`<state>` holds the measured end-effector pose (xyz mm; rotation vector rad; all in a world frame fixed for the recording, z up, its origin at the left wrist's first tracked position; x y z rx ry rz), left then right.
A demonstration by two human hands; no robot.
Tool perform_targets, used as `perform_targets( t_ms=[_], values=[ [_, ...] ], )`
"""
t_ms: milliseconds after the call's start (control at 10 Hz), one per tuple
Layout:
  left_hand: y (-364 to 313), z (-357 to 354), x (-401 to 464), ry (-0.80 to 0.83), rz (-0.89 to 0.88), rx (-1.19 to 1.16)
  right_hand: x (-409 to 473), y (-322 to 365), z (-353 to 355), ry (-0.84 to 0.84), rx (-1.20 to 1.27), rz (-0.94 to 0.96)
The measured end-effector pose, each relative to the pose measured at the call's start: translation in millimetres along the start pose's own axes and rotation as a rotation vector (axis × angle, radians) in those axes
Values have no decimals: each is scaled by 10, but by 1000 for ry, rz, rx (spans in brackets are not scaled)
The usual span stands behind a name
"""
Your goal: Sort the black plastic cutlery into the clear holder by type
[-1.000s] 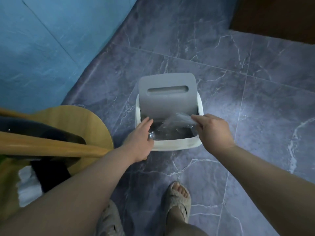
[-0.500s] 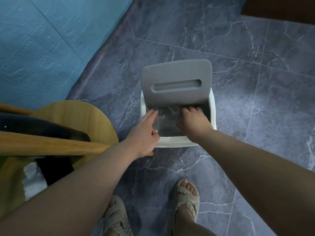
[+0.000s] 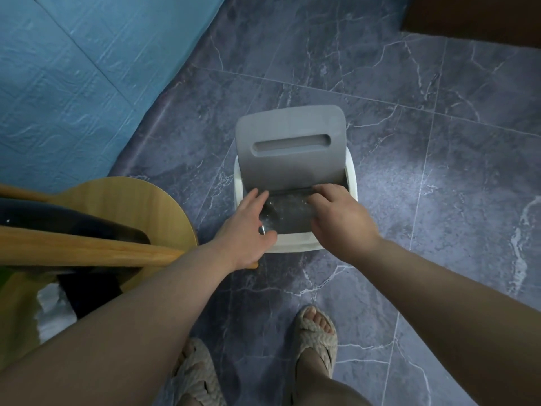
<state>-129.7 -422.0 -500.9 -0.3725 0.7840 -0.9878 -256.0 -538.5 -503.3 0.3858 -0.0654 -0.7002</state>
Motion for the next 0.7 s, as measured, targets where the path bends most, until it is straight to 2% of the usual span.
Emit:
perform_targets(
  t_ms=[200,400,600,700],
  values=[
    [2,-91,44,-16,0,28,-68,-49,-174,331,-251,52],
    [-95,-36,33,-32,-14,5,-174,-55,131,95,-53,20],
    [-517,203,-119,-104,-75,63,-278,58,576,10,48,-11],
    [-830,420,-298,-193,-136,78,-364,223,927,-61,63,33]
  ],
)
Point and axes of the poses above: each hand's wrist, its own x-axis towards the middle knuckle, its own z-axis out of the back of the hand, y = z × x, the point moved 4 cm from there along x, towards the middle knuckle, and after that the axes turned 9 degrees about -z, right-handed, at the moved point
